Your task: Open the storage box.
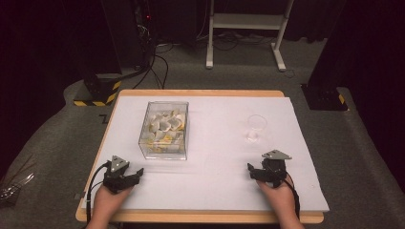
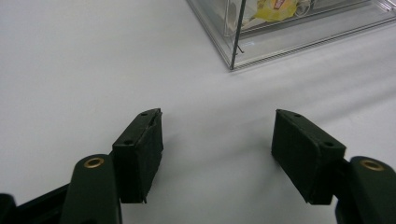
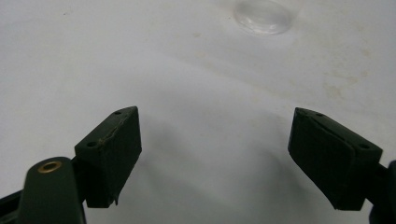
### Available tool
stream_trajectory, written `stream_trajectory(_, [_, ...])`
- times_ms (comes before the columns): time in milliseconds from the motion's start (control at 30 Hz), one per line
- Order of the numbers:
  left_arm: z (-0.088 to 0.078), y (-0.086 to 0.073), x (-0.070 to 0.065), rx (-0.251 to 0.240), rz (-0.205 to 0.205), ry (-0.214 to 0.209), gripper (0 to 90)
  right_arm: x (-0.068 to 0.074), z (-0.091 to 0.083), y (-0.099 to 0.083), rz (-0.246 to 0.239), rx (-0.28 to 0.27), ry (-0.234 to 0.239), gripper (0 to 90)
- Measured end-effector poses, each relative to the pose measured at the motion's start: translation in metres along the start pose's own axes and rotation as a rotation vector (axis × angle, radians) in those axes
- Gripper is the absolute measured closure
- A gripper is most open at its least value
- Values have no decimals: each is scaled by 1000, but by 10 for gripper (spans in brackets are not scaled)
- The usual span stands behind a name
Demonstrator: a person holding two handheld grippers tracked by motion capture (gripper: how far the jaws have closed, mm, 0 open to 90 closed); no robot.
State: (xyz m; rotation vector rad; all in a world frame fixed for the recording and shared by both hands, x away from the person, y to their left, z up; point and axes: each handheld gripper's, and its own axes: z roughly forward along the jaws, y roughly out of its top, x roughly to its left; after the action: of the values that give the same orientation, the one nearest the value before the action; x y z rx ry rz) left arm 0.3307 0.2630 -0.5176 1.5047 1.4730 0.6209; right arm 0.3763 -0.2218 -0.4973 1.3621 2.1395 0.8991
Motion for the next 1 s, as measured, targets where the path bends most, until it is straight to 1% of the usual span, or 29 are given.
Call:
stream_trajectory(167, [0,0,0,1,1,1,339,0,-3,-3,-23,9,-9,179])
stream_trajectory(233, [0,0,0,-1,-2,1,339,0,-3,-3,-26,11,-9,179])
stream_trajectory(267, [1,0,-1,-7,-12,1,339,0,-3,-3,-26,13,-9,179])
stream_trajectory(300, [0,0,0,-4,-6,2,339,0,-3,-4,-19,16,-6,179])
stream_trajectory(433, [0,0,-1,0,5,5,348,0,-1,-5,-25,35,-2,179])
stream_trajectory(467, [0,-1,-5,-20,23,26,353,0,-1,-6,-18,35,3,180])
stream_trajectory(567, [-3,0,-8,-22,32,25,356,-1,0,-6,-15,34,9,179])
stream_trajectory(600, [-3,0,-10,-39,10,21,356,-2,0,-7,-11,34,16,177])
stream_trajectory(633, [-5,1,-13,-52,5,21,356,-2,0,-7,-8,32,18,176])
stream_trajectory(667, [-7,2,-14,-56,12,21,356,-2,0,-7,-8,32,18,176])
stream_trajectory(700, [-8,4,-17,-71,6,17,356,-2,0,-7,-9,32,17,176])
stream_trajectory(767, [-10,5,-20,-85,0,9,359,-2,0,-7,-6,28,16,176])
stream_trajectory(867, [-12,5,-24,-86,2,1,362,-2,0,-8,-7,28,16,176])
stream_trajectory(900, [-13,6,-25,-78,9,-2,362,-2,0,-8,-7,28,16,176])
stream_trajectory(933, [-13,6,-26,-84,-1,-6,370,-2,0,-8,-7,27,16,176])
stream_trajectory(1000, [-14,7,-27,-79,3,-12,376,-2,0,-8,-6,26,16,176])
